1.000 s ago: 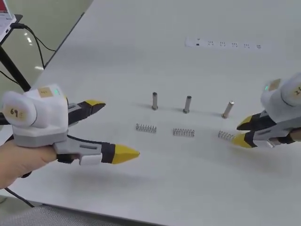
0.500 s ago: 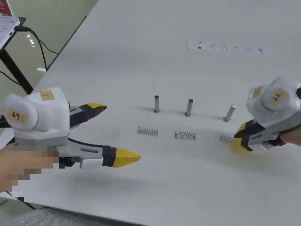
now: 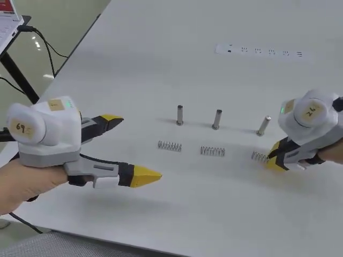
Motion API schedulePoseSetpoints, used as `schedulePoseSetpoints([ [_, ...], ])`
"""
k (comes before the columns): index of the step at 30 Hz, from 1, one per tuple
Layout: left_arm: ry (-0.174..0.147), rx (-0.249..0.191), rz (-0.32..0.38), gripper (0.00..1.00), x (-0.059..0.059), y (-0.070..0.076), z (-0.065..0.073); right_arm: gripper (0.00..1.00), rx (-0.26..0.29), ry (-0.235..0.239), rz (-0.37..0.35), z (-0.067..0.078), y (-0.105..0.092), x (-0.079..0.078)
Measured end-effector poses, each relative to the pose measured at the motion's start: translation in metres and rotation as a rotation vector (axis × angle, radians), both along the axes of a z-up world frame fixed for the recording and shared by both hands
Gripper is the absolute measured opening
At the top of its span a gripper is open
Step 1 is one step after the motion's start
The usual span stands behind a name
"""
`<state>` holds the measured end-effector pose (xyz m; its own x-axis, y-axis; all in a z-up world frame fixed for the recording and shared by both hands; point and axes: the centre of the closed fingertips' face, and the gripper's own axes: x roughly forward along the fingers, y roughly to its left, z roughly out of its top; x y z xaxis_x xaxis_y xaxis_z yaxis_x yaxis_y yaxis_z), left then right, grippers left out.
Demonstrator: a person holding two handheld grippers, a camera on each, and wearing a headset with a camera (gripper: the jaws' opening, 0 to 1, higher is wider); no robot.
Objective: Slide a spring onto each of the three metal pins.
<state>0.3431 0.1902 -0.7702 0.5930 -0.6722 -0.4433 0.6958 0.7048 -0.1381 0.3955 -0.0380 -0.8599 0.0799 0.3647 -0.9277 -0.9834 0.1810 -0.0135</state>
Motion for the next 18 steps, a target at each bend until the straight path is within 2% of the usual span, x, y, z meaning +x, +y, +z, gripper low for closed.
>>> schedulePoseSetpoints([
  [2,0.004,0.002,-0.017,0.95,-0.003,-0.005,-0.001,0.07,-0.005,-0.009,0.006,0.003,-0.002,-0.001],
  [6,0.007,0.003,-0.034,0.94,-0.005,-0.012,-0.002,0.07,0.022,-0.015,0.006,0.015,0.002,-0.002],
  [18,0.007,0.003,-0.103,0.93,-0.007,-0.031,-0.001,0.08,0.054,-0.058,0.082,0.044,0.018,-0.010],
])
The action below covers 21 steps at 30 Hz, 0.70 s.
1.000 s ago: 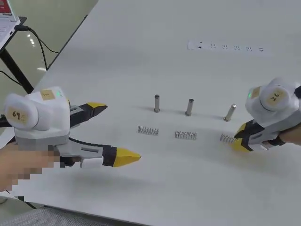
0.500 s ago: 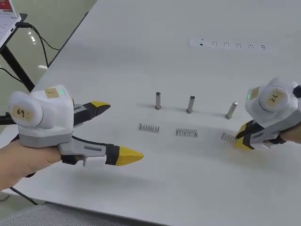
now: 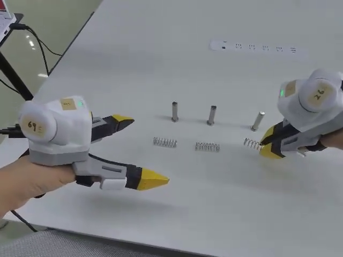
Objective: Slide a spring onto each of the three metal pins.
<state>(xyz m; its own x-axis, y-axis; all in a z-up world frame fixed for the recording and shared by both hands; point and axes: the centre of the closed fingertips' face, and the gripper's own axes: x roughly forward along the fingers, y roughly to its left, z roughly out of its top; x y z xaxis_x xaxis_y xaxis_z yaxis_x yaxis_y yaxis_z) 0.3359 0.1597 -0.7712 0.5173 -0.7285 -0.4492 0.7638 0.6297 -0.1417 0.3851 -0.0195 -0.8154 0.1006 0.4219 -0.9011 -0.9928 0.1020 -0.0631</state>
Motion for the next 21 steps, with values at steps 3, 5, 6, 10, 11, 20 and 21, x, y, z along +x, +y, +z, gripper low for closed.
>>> schedulePoseSetpoints([
  [3,-0.002,0.027,-0.037,0.92,-0.001,-0.005,-0.002,0.08,0.016,-0.007,0.032,0.009,0.009,-0.006],
  [5,-0.002,0.022,-0.042,0.92,0.000,-0.007,-0.001,0.08,0.019,-0.010,0.052,0.012,0.013,-0.009],
  [6,-0.004,0.018,-0.048,0.91,0.000,-0.009,0.000,0.08,0.023,-0.016,0.061,0.014,0.016,-0.011],
  [10,-0.004,0.017,-0.084,0.89,0.001,-0.021,-0.001,0.08,0.014,-0.034,0.103,0.018,0.022,-0.015],
  [11,-0.002,0.018,-0.095,0.88,0.000,-0.023,-0.001,0.08,0.010,-0.039,0.108,0.018,0.023,-0.016],
  [20,-0.013,0.006,-0.191,0.83,0.006,-0.056,-0.002,0.08,0.009,-0.035,0.148,0.017,0.028,-0.027],
  [21,-0.016,0.007,-0.195,0.81,0.006,-0.058,-0.002,0.08,0.011,-0.035,0.149,0.017,0.029,-0.028],
])
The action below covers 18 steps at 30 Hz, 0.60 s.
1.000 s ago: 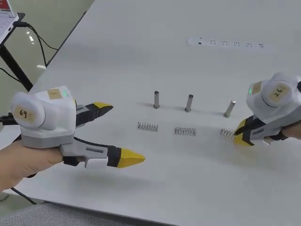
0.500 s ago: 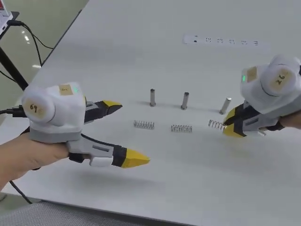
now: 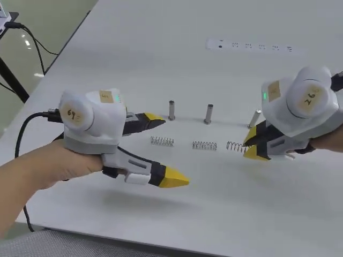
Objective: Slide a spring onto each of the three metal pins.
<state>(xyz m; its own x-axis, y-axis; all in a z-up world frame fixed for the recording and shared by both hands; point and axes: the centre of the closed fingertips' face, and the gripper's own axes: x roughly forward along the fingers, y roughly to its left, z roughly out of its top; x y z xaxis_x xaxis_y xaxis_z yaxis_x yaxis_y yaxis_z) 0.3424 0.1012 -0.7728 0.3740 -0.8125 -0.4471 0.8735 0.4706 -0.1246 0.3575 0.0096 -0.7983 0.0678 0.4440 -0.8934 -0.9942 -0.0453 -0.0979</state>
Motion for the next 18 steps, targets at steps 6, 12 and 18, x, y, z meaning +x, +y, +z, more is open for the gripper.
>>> schedulePoseSetpoints([
  [6,-0.018,-0.030,-0.045,0.76,0.002,-0.023,0.005,0.08,0.001,0.002,0.015,0.002,0.002,-0.004],
  [12,-0.024,-0.034,-0.078,0.66,0.005,-0.038,0.004,0.08,0.011,0.008,0.025,0.003,0.006,-0.007],
  [18,-0.040,-0.064,-0.087,0.55,0.008,-0.047,0.007,0.08,0.015,0.015,0.033,0.003,0.010,-0.011],
])
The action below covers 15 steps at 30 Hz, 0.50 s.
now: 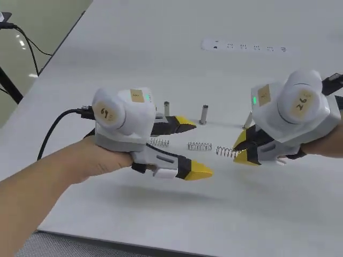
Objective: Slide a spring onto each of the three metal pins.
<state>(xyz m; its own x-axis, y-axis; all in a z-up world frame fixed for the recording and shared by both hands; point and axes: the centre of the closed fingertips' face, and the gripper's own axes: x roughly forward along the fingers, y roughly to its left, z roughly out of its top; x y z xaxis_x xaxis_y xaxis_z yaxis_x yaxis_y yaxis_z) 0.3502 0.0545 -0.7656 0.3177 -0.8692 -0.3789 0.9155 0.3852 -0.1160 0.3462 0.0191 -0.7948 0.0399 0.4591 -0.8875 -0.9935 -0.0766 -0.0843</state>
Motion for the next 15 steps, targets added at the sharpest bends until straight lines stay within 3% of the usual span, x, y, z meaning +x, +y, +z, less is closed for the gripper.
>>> schedulePoseSetpoints([
  [15,0.020,-0.056,-0.004,0.32,0.0048,-0.0097,-0.0016,0.08,0.014,0.000,0.011,0.0048,0.0059,-0.0010],
])
